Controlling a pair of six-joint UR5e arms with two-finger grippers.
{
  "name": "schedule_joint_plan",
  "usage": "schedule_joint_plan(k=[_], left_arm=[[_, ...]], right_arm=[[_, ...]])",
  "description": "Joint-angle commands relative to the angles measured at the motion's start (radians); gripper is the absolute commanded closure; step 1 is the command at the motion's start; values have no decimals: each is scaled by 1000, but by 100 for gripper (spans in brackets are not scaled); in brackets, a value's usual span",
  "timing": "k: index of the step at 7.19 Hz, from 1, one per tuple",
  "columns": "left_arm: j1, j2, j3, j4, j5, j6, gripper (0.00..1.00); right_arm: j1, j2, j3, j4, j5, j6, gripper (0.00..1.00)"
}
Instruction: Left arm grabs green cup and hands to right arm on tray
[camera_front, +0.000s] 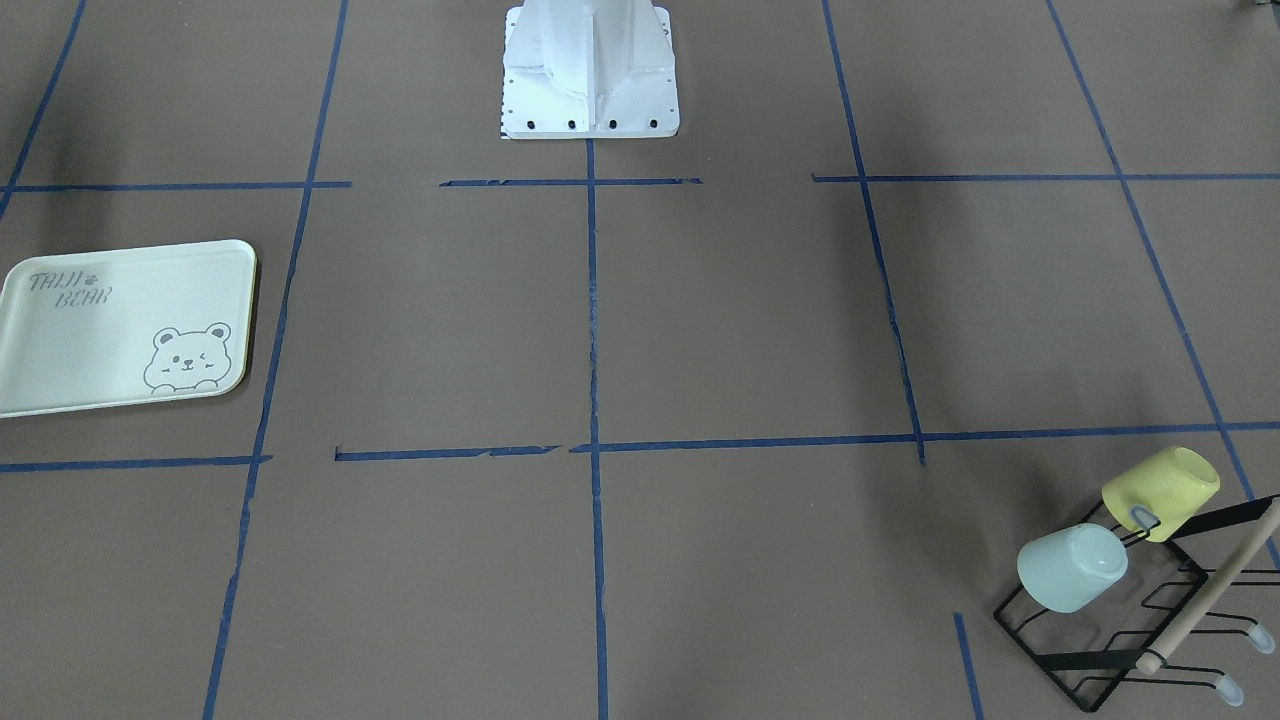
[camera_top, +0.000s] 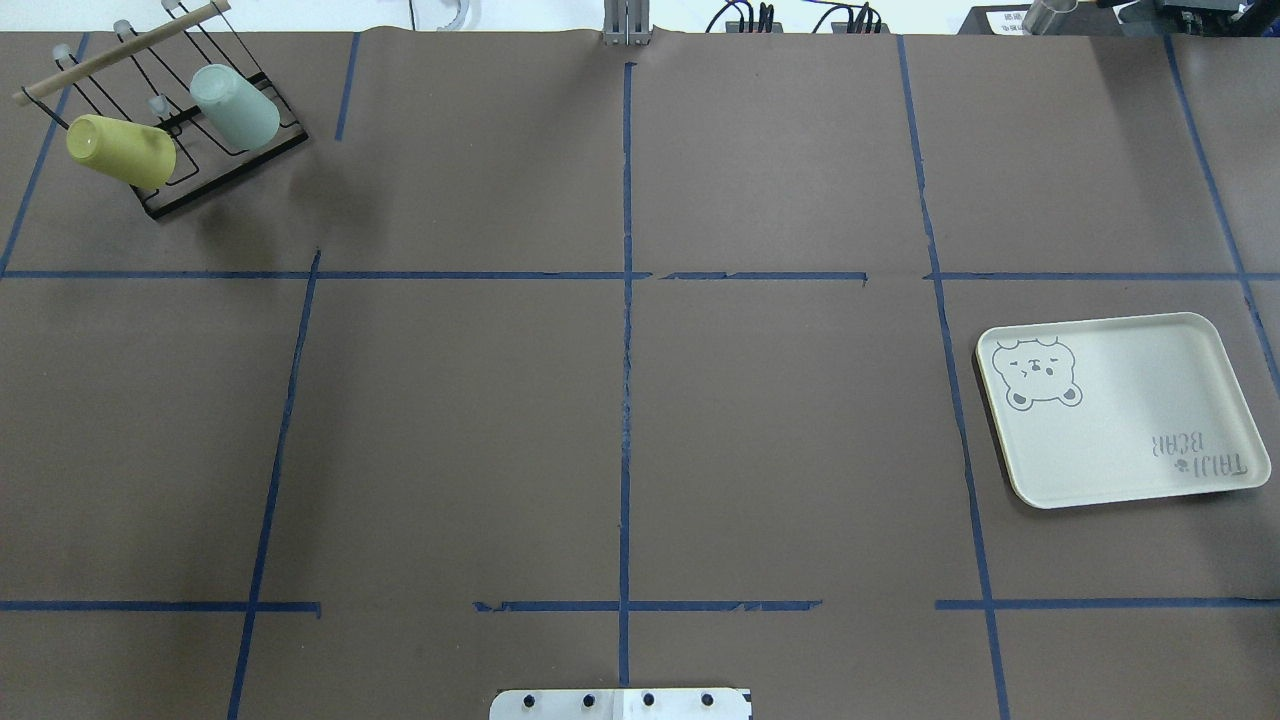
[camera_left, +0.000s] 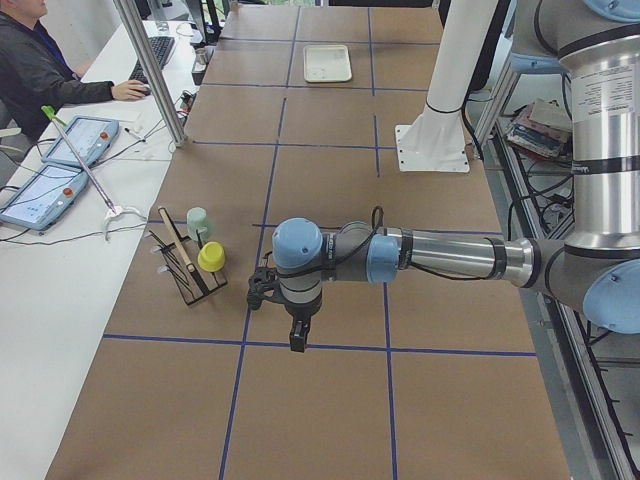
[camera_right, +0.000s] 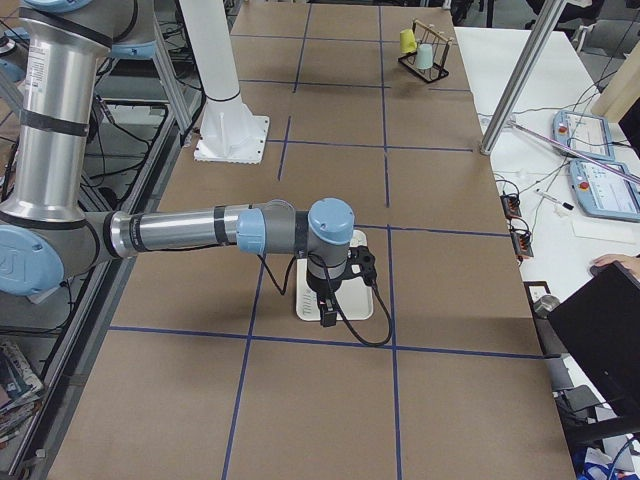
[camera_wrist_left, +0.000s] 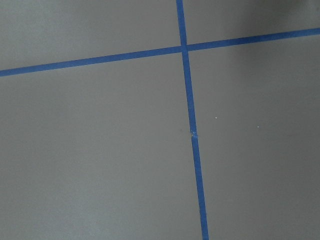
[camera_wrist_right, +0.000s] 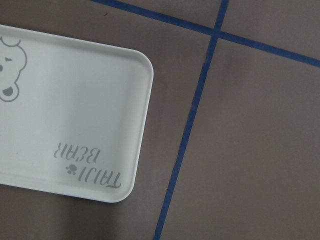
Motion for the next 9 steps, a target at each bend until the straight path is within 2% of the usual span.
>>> schedule_joint_plan(k=[1,3,5,6,8,9], left_arm=[[0,-1,0,-3,2,2,0],[0,-32,-27,-21,2,2,0],[2,-58,-9,-197,8,-6,0],[8,-115,40,-225,3,-99,0],[24,-200,56,-302,2,-451,0],[104,-248,37,-305,9,-541,0]], right_arm=[[0,1,0,2,0,0,0],[0,8,2,2,0,0,0],[0,9,14,2,0,0,0],[0,10,14,2,0,0,0],[0,12,14,2,0,0,0],[0,12,14,2,0,0,0]])
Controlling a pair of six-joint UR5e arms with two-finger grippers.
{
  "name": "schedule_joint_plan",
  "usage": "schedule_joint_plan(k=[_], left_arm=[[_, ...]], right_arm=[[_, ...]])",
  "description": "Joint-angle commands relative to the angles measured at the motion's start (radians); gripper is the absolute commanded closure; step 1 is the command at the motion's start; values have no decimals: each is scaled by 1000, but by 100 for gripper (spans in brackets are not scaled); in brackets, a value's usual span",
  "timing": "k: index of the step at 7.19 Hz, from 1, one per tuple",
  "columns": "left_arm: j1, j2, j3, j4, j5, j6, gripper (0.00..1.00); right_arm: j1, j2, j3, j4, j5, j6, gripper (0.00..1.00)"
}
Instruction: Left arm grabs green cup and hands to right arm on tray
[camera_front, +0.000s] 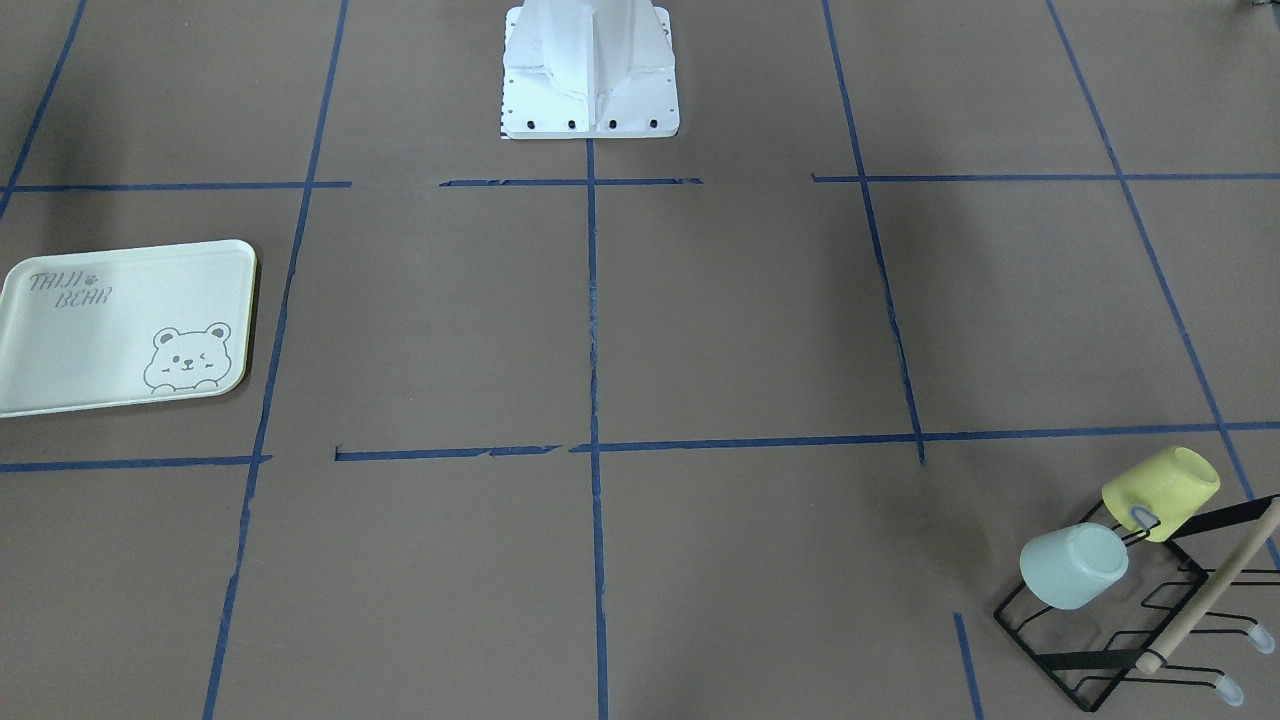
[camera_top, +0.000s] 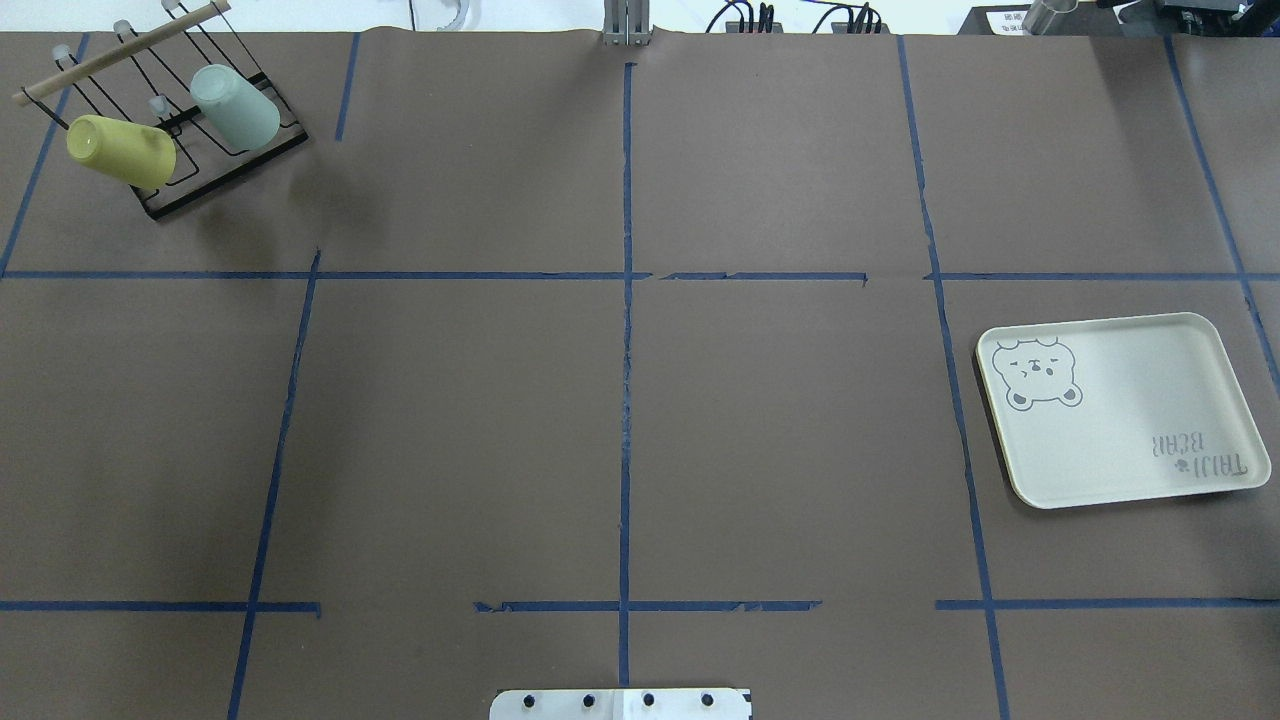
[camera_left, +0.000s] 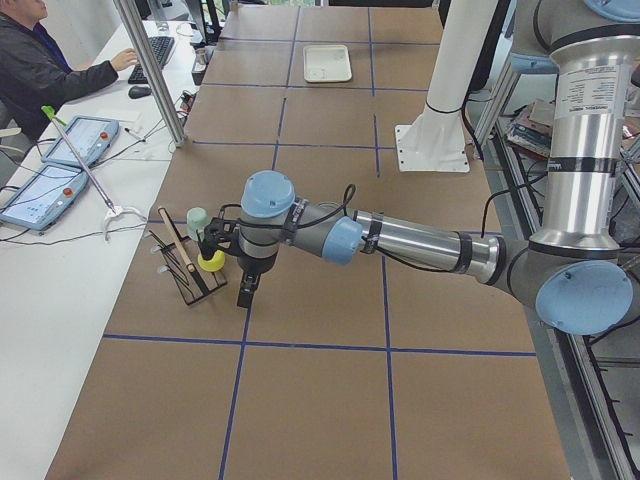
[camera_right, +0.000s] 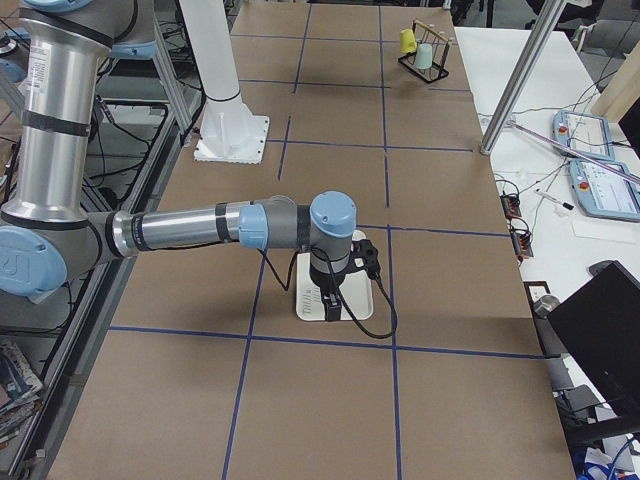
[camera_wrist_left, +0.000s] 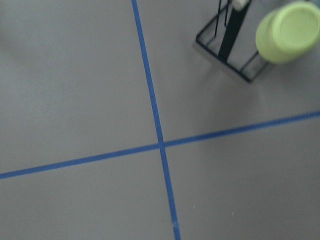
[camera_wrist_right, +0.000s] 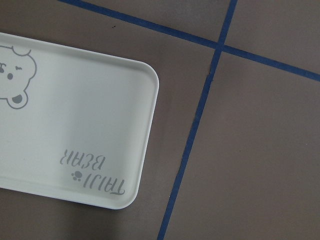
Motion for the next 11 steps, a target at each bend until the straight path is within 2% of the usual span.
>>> schedule_joint_plan(k=[1,2,4,6,7,9,11], left_arm=[[112,-100,0,-36,7,-172,0],[155,-165,22,-33,11,-204,0],[272,-299,70,-30,184,-418,0],[365,-364,128,-50,391,-494,0],[391,-397,203,-119,430,-499,0],[417,-450,372,-303,432,-601,0],[430,-488,418,-308,454,-615,0]], right_arm=[[0,0,-1,0,0,0,0],[0,-1,-1,0,0,0,0],[0,-1,-1,0,0,0,0],[0,-1,-3,-2,-2,0,0],[0,-4,-3,-2,0,0,0],[0,-6,-1,-2,0,0,0],[2,-6,-6,-2,-2,0,0]])
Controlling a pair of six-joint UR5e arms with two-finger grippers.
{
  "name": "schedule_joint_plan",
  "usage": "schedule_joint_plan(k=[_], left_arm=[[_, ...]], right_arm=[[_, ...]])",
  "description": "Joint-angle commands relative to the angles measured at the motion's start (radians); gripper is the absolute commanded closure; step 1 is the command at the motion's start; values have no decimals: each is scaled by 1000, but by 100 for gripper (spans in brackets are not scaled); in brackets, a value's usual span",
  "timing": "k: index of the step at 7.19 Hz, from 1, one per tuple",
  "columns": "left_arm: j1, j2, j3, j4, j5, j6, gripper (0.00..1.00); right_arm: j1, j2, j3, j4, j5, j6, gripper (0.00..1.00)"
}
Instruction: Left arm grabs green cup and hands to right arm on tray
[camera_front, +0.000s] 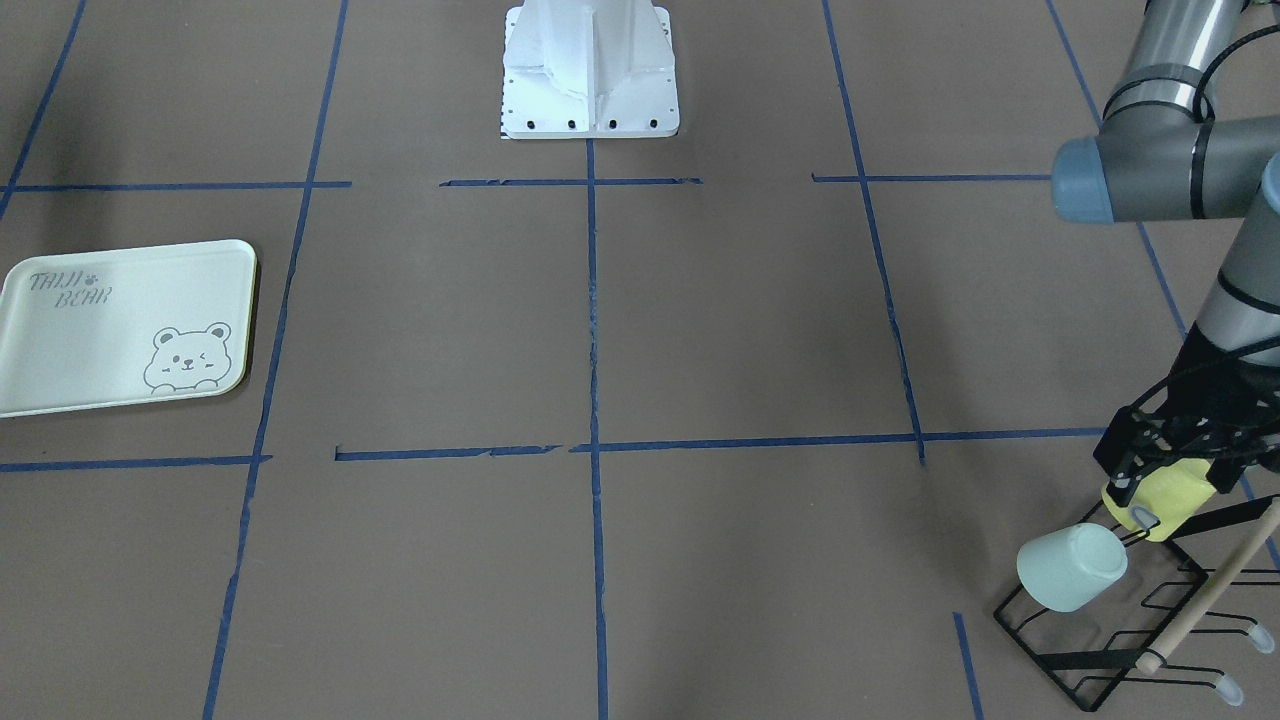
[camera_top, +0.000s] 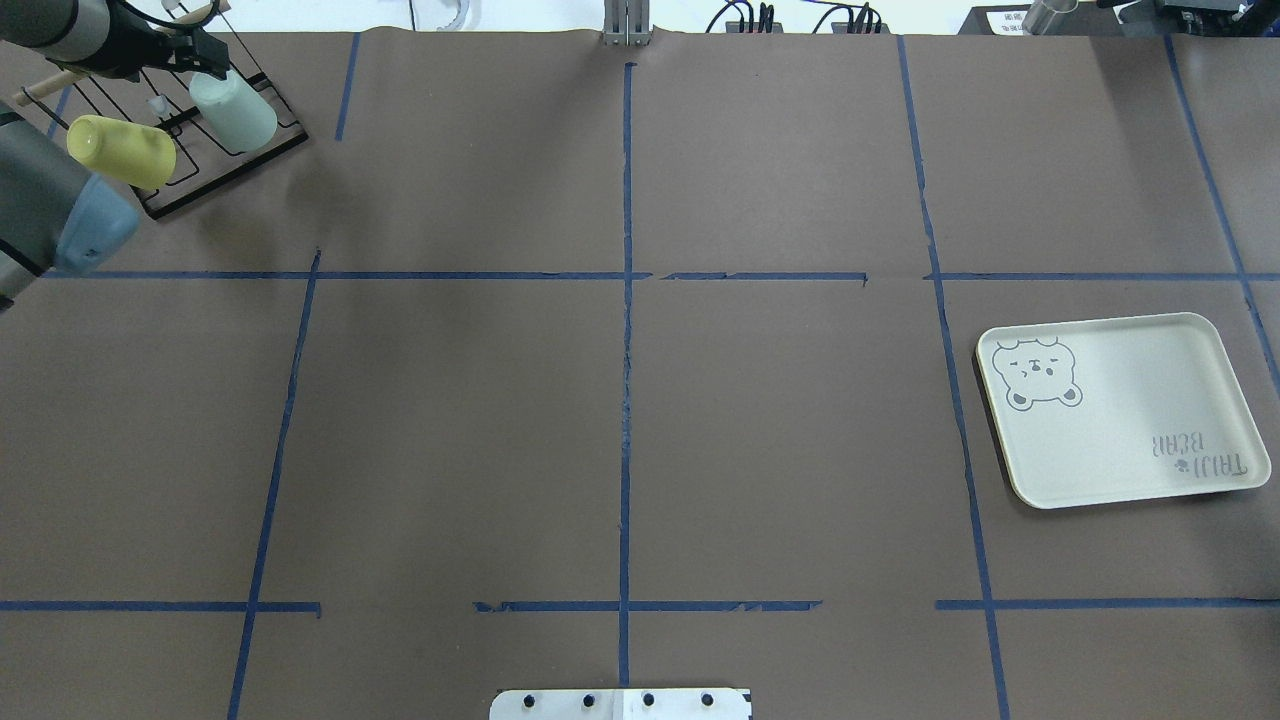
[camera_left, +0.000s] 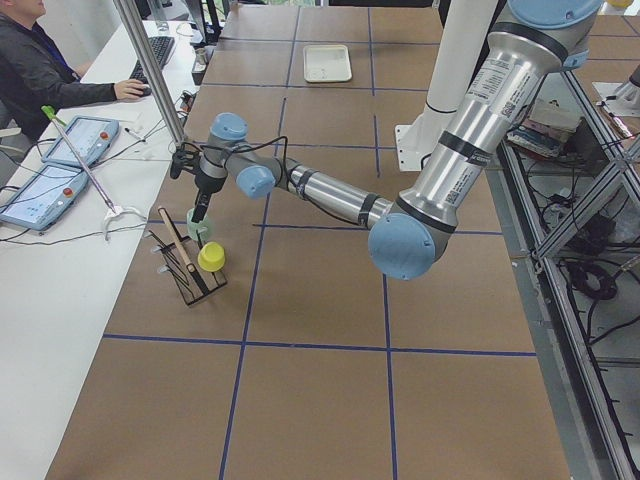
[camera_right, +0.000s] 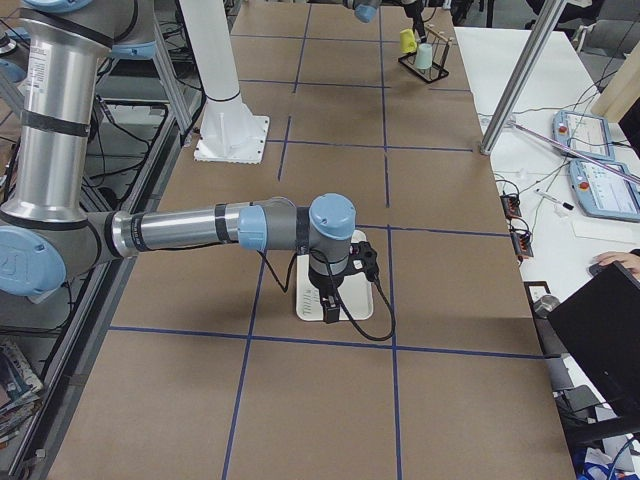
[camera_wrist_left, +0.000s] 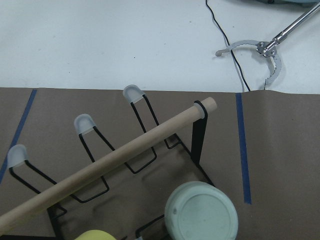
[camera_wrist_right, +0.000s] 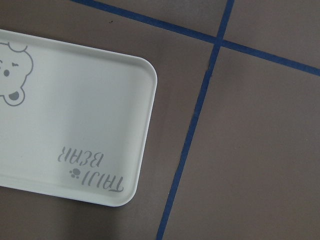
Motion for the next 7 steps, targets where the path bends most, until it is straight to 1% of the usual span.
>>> schedule_joint_plan(k=[1,2,3,7], left_arm=[[18,-37,70,-42,46,-17,0],[28,-40,111,-78,48,-19,0],[29,-52,136,-84,46,-19,0],[61,-63,159,-82,46,-17,0]], right_arm=[[0,-2,-4,0,-1,0,0],[0,-2,-4,1,-1,0,0],[0,-2,-4,0,1,0,0],[0,-3,-7,0,-1,-2,0]])
